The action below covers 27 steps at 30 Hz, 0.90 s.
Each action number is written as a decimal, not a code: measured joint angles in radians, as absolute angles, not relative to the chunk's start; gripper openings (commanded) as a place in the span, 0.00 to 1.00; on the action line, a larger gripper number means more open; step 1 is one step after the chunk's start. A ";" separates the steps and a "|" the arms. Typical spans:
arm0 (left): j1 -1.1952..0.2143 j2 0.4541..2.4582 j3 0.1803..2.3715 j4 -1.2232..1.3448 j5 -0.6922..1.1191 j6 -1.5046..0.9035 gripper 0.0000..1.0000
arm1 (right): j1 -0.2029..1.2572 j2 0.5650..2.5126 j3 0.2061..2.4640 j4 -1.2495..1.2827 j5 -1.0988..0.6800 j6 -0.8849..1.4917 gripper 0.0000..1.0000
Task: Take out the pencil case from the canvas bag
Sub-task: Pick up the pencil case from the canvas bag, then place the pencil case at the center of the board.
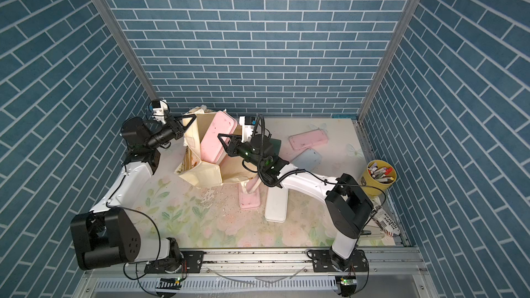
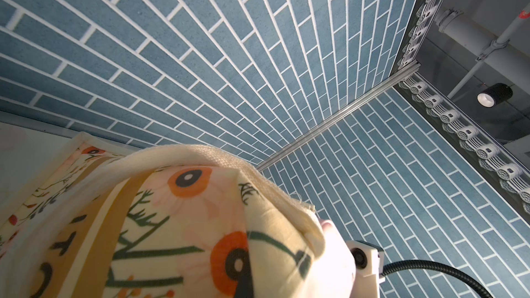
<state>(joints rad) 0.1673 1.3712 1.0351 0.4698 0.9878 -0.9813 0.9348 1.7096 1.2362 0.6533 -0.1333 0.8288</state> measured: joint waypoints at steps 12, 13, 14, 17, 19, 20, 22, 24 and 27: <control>0.174 1.371 1.032 0.470 0.989 -0.990 0.02 | 0.925 1.607 1.118 0.772 -0.064 0.770 0.00; 0.175 1.371 1.032 0.470 0.989 -0.991 0.02 | 0.923 1.590 1.102 0.777 -0.047 0.764 0.00; 0.176 1.371 1.032 0.470 0.989 -0.991 0.02 | 0.923 1.575 1.088 0.782 -0.034 0.757 0.00; 0.179 1.372 1.032 0.470 0.988 -0.992 0.02 | 0.916 1.521 1.045 0.797 0.016 0.734 0.00; 0.179 1.373 1.032 0.470 0.988 -0.992 0.02 | 0.907 1.490 1.024 0.801 0.051 0.722 0.00; 0.179 1.374 1.032 0.470 0.988 -0.992 0.02 | 0.902 1.473 1.014 0.802 0.069 0.715 0.00; 0.179 1.375 1.032 0.470 0.988 -0.992 0.02 | 0.892 1.444 0.994 0.802 0.110 0.705 0.00; 0.180 1.375 1.032 0.470 0.988 -0.992 0.02 | 0.880 1.416 0.970 0.800 0.152 0.699 0.00; 0.183 1.375 1.032 0.472 0.988 -0.995 0.02 | 0.862 1.374 0.929 0.793 0.218 0.699 0.00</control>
